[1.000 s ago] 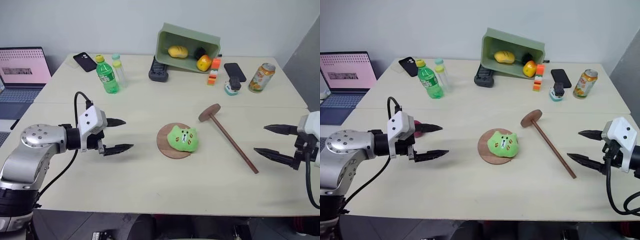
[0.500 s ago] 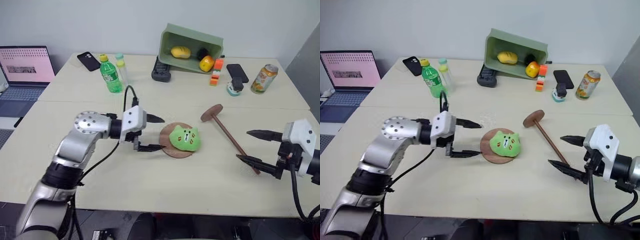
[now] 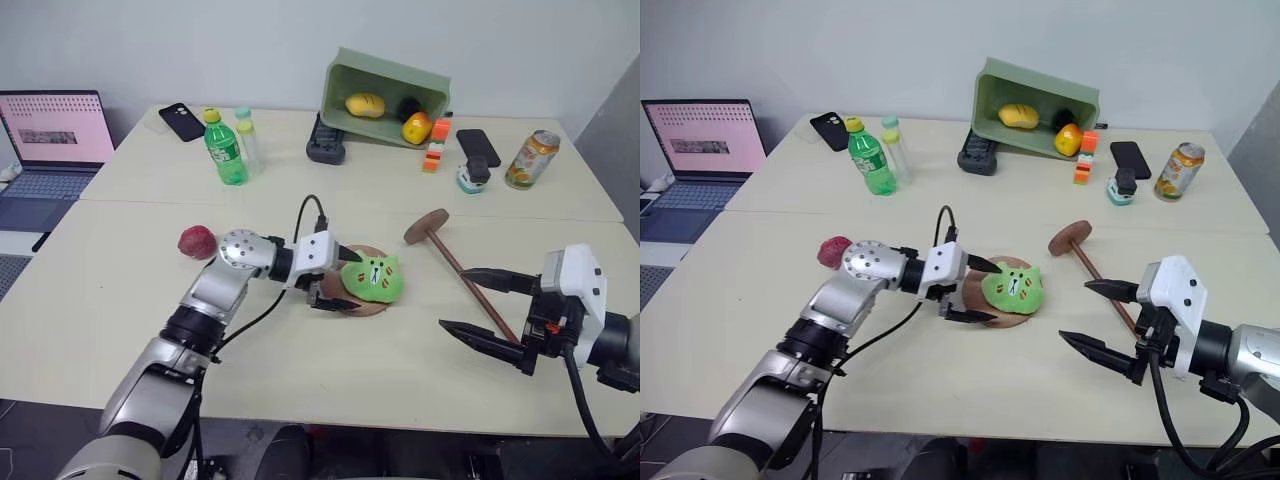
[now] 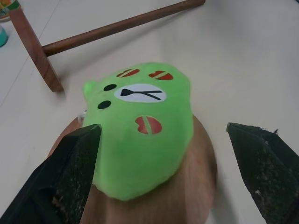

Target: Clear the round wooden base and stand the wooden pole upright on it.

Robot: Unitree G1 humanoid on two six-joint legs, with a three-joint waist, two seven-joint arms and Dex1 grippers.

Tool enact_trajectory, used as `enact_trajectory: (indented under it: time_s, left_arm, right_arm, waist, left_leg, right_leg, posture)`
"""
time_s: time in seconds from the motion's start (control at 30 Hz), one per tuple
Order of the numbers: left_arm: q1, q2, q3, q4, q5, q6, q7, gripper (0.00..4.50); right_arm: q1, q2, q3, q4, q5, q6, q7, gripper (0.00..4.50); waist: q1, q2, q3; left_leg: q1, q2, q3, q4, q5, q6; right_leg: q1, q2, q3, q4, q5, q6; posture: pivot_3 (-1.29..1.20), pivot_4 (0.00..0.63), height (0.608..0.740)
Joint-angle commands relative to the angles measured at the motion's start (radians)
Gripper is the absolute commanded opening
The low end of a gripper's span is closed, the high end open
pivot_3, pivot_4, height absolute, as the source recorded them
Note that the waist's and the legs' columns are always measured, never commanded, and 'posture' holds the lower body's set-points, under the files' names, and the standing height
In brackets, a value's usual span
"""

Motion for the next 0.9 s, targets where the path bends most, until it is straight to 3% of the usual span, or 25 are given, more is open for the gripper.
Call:
enact_trajectory:
  time_s: [0.03, 0.07, 0.3, 0.57, 0.77, 0.9]
  left_arm:
    - [-0.039, -0.037, 0.005, 0.05, 0.013, -0.032, 0.012, 4.5]
    - [-0.042, -0.046, 0.005, 0.061, 0.019, -0.04, 0.015, 4.5]
    - [-0.061, -0.102, 0.015, 0.145, 0.05, -0.089, 0.058, 3.16]
    - [-0.042, -0.103, 0.052, 0.082, -0.006, -0.047, 0.043, 1.73]
    - [0.023, -0.044, 0.143, -0.085, -0.049, 0.029, 0.105, 0.51]
    - [0.082, 0.024, 0.283, -0.201, -0.076, 0.103, 0.242, 0.02]
  right_arm:
    - [-0.013, -0.018, -0.004, -0.026, 0.034, -0.007, -0.02, 4.08]
    - [-0.013, -0.021, -0.002, -0.026, 0.037, -0.008, -0.023, 4.08]
    - [-0.024, -0.038, 0.025, -0.025, 0.013, -0.025, -0.03, 4.11]
    - [-0.032, -0.049, 0.058, -0.012, -0.021, -0.051, -0.02, 4.11]
    - [-0.049, -0.052, 0.088, 0.015, -0.064, -0.083, 0.007, 4.11]
    - [-0.097, -0.045, 0.134, 0.049, -0.077, -0.11, 0.027, 4.11]
  waist:
    - [0.0, 0.0, 0.0]
    - [0.0, 0.0, 0.0]
    - [0.001, 0.0, 0.0]
    - [0.001, 0.0, 0.0]
    - [-0.001, 0.0, 0.0]
    - [-0.008, 0.0, 0.0]
  left_leg:
    - [0.0, 0.0, 0.0, 0.0, 0.0, 0.0]
    - [0.0, 0.0, 0.0, 0.0, 0.0, 0.0]
    - [0.0, -0.007, -0.002, 0.0, 0.0, 0.0]
    - [0.0, -0.008, -0.004, 0.0, 0.0, 0.0]
    - [0.0, -0.007, -0.005, 0.0, 0.0, 0.0]
    - [0.001, -0.003, -0.005, 0.0, 0.0, 0.0]
  right_leg:
    - [0.0, 0.0, 0.0, 0.0, 0.0, 0.0]
    - [0.0, 0.0, 0.0, 0.0, 0.0, 0.0]
    - [0.0, -0.001, 0.0, 0.0, 0.0, 0.0]
    - [0.0, -0.002, -0.001, 0.0, 0.0, 0.0]
    - [0.0, -0.002, 0.0, 0.0, 0.0, 0.0]
    - [0.0, -0.001, 0.0, 0.001, 0.0, 0.0]
  posture:
    - [0.0, 0.15, 0.74]
    - [0.0, 0.15, 0.74]
    - [0.0, 0.15, 0.74]
    - [0.0, 0.15, 0.74]
    - [0.0, 0.15, 0.74]
    - [0.0, 0.15, 0.74]
